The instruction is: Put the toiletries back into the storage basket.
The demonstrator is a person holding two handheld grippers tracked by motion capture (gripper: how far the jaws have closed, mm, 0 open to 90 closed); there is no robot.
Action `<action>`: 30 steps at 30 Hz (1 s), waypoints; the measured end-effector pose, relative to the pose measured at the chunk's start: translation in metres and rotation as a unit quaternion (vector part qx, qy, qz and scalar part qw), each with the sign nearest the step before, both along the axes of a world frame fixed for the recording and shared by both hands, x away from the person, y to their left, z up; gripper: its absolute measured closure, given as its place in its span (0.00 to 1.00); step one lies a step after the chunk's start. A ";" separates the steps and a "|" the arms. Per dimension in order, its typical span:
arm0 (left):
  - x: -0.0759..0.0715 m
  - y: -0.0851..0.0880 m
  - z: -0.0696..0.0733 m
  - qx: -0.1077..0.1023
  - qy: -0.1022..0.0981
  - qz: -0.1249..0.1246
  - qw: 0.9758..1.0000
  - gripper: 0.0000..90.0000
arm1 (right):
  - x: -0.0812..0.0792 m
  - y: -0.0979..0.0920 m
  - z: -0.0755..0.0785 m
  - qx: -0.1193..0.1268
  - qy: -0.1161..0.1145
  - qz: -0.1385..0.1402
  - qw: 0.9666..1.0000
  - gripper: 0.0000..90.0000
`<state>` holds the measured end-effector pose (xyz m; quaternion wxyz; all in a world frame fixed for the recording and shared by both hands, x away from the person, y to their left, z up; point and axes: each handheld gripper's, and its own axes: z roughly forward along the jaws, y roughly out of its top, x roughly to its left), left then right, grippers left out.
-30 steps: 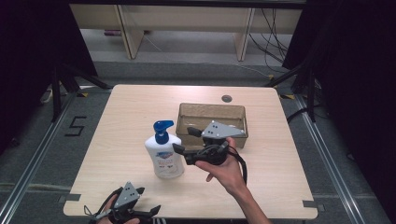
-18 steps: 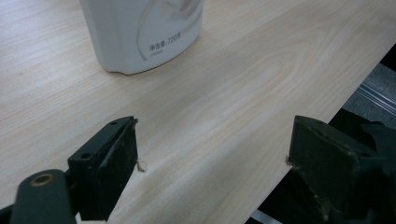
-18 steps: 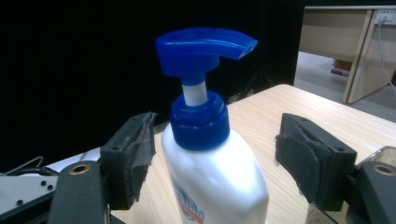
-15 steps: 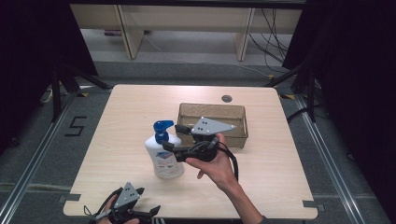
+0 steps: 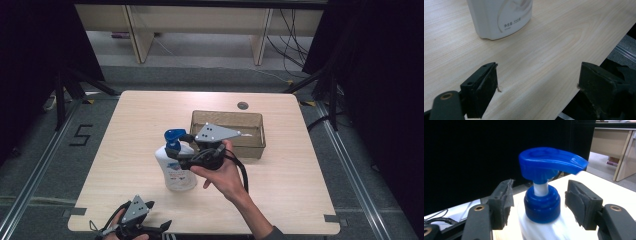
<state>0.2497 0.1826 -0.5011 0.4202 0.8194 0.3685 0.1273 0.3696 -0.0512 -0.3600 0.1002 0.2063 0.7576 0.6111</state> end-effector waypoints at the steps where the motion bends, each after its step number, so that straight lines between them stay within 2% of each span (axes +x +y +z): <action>1: 0.000 0.000 0.000 0.001 -0.001 0.002 1.000 0.17 | -0.001 0.001 0.001 -0.003 0.002 -0.004 1.000 0.45; 2: 0.000 0.000 0.000 0.001 -0.001 0.002 1.000 0.17 | 0.001 0.002 0.001 -0.002 -0.007 0.001 1.000 0.46; 4: 0.000 0.000 0.000 0.001 -0.001 -0.002 1.000 0.17 | 0.000 0.004 0.003 0.000 -0.003 0.000 1.000 0.48; 5: 0.000 0.000 0.000 -0.001 0.003 0.001 1.000 0.17 | 0.002 0.004 0.004 -0.002 -0.012 0.000 1.000 0.49; 7: -0.001 -0.002 0.000 -0.007 -0.002 0.006 1.000 0.17 | 0.004 0.005 0.005 0.001 -0.013 -0.003 1.000 0.52; 8: -0.001 -0.003 0.000 -0.012 -0.002 0.009 1.000 0.17 | 0.004 0.005 0.005 0.001 -0.013 -0.003 1.000 0.52; 9: -0.001 -0.003 0.000 -0.012 -0.001 0.009 1.000 0.17 | 0.003 0.005 0.005 0.004 0.003 0.003 1.000 0.53; 10: -0.001 -0.003 -0.001 -0.017 -0.004 0.008 1.000 0.17 | 0.004 0.006 0.005 0.005 -0.006 0.004 1.000 0.54; 12: -0.001 -0.002 0.000 -0.005 -0.002 0.005 1.000 0.17 | 0.005 0.006 0.005 0.000 -0.007 0.002 1.000 0.55; 13: -0.002 -0.003 0.000 -0.014 0.000 0.009 1.000 0.17 | 0.005 0.007 0.004 -0.004 -0.012 -0.001 1.000 0.57; 15: -0.002 -0.003 -0.001 -0.018 -0.002 0.008 1.000 0.17 | 0.005 0.009 0.003 -0.001 -0.003 0.004 1.000 0.58; 18: -0.002 -0.003 0.000 -0.015 0.001 0.007 1.000 0.17 | 0.006 0.009 0.003 0.002 -0.008 0.001 1.000 0.62; 19: -0.002 -0.002 0.001 -0.009 0.001 0.003 1.000 0.17 | 0.005 0.010 0.002 0.003 0.001 -0.003 1.000 0.65; 21: -0.001 -0.001 0.001 0.000 0.000 -0.004 1.000 0.17 | 0.005 0.010 0.002 0.002 -0.006 -0.002 1.000 0.66; 22: -0.002 -0.003 0.000 -0.015 -0.001 0.005 1.000 0.17 | 0.006 0.010 0.003 -0.002 -0.014 -0.002 1.000 0.67; 23: -0.002 -0.002 0.000 -0.013 0.001 0.006 1.000 0.17 | 0.004 0.010 0.003 0.000 -0.001 -0.006 1.000 0.67; 24: -0.002 -0.003 0.001 -0.014 0.001 0.006 1.000 0.17 | 0.005 0.009 0.003 -0.001 -0.011 -0.006 1.000 0.67; 25: -0.001 -0.001 0.001 -0.002 -0.004 -0.001 1.000 0.17 | 0.006 0.009 0.003 -0.004 -0.025 -0.006 1.000 0.68; 26: 0.000 -0.001 0.001 -0.002 -0.005 -0.004 1.000 0.17 | 0.005 0.010 0.003 -0.002 -0.025 -0.004 1.000 0.68; 27: -0.001 -0.002 0.000 -0.012 -0.003 0.003 1.000 0.17 | 0.005 0.010 0.003 -0.004 -0.022 -0.006 1.000 0.68; 28: -0.001 -0.002 0.000 -0.012 -0.002 0.003 1.000 0.17 | 0.005 0.010 0.004 -0.006 -0.030 -0.008 1.000 0.68; 29: -0.002 -0.002 0.001 -0.013 -0.001 0.005 1.000 0.17 | 0.004 0.010 0.004 -0.003 -0.018 -0.013 1.000 0.69; 30: -0.002 -0.002 0.001 -0.014 -0.001 0.004 1.000 0.17 | 0.005 0.009 0.005 0.006 -0.024 -0.015 1.000 0.69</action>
